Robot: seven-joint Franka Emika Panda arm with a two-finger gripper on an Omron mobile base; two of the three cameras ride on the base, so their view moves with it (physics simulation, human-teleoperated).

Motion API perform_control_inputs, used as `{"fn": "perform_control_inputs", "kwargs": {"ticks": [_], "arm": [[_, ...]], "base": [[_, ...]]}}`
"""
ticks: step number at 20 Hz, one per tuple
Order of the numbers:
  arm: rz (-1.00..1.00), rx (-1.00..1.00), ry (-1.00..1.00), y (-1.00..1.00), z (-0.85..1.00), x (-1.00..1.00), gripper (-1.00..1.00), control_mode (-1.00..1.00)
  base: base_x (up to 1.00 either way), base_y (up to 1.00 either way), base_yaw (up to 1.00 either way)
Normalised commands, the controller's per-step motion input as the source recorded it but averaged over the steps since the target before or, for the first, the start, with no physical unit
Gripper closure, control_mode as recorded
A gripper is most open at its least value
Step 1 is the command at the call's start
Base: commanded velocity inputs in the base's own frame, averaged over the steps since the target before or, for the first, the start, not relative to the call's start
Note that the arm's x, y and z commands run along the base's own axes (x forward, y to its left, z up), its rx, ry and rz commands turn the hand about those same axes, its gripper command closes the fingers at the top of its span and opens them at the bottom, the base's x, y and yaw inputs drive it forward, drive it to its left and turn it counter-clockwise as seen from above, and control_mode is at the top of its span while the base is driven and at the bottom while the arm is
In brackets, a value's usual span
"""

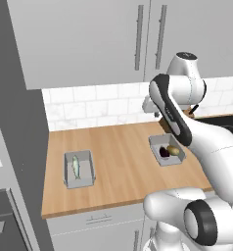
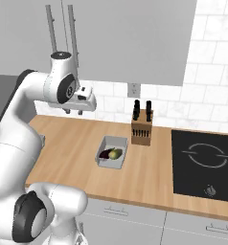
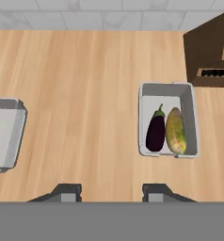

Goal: Take the meat container that has the fish and place it on the second highest rack of the freezer. Then take the vegetable container that has the eggplant and cucumber and place it on the highest rack of the freezer.

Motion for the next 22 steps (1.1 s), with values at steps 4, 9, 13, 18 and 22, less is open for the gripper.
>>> {"fn": "perform_control_inputs", "kwargs": {"ticks": [4,9,13,18,22], "arm": [[0.0,0.0,-0.02,0.04,0.0,-0.14,-1.0,-1.0],[0.08,-0.06,-0.01,0.46,-0.02,-0.43,-1.0,-1.0],[0.04,0.0,0.0,0.56,-0.1,-0.42,-1.0,-1.0],[-0.02,0.0,0.1,0.68,-0.23,-0.21,-1.0,-1.0],[-0.21,0.0,0.19,0.78,-0.34,0.0,-1.0,-1.0]], "base": [[0.0,0.0,0.0],[0.0,0.0,0.0],[0.0,0.0,0.0],[0.0,0.0,0.0],[0.0,0.0,0.0]]}}
